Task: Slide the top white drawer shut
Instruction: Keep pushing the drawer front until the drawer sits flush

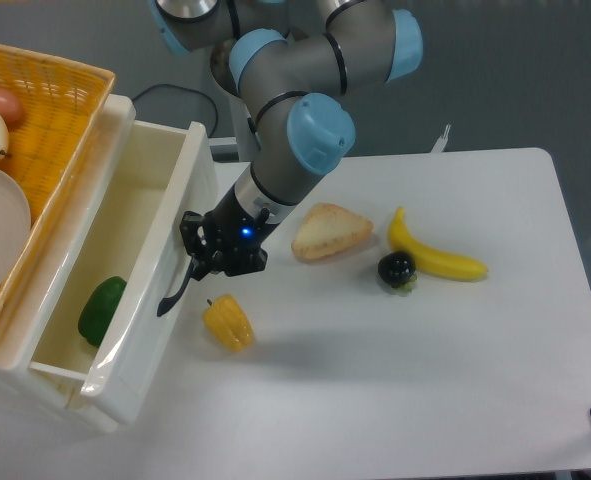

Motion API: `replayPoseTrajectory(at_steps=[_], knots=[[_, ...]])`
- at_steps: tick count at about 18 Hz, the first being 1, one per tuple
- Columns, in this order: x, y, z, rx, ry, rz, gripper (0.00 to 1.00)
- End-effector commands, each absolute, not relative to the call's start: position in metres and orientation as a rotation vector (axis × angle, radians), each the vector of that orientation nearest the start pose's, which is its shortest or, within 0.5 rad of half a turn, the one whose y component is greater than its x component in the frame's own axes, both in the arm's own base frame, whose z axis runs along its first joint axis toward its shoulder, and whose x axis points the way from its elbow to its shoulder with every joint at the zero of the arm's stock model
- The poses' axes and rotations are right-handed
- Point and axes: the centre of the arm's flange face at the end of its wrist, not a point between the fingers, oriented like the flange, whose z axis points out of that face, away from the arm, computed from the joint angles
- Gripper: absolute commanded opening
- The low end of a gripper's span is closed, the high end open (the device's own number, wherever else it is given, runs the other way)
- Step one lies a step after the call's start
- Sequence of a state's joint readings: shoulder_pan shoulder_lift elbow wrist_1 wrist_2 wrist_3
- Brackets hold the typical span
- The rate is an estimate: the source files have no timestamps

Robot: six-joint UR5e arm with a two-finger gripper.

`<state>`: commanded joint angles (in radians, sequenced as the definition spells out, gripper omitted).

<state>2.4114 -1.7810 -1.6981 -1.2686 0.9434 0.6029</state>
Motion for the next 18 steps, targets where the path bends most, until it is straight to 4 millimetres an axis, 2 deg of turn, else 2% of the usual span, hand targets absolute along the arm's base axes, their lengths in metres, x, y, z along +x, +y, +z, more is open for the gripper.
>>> replayPoseTrajectory(at_steps=[8,18], knots=[[-0.261,0.526,0.362,-2.669,-0.298,-0.703,0.15],[-0.247,0.528,0.354,-2.685,-0.280,-0.725,0.15]])
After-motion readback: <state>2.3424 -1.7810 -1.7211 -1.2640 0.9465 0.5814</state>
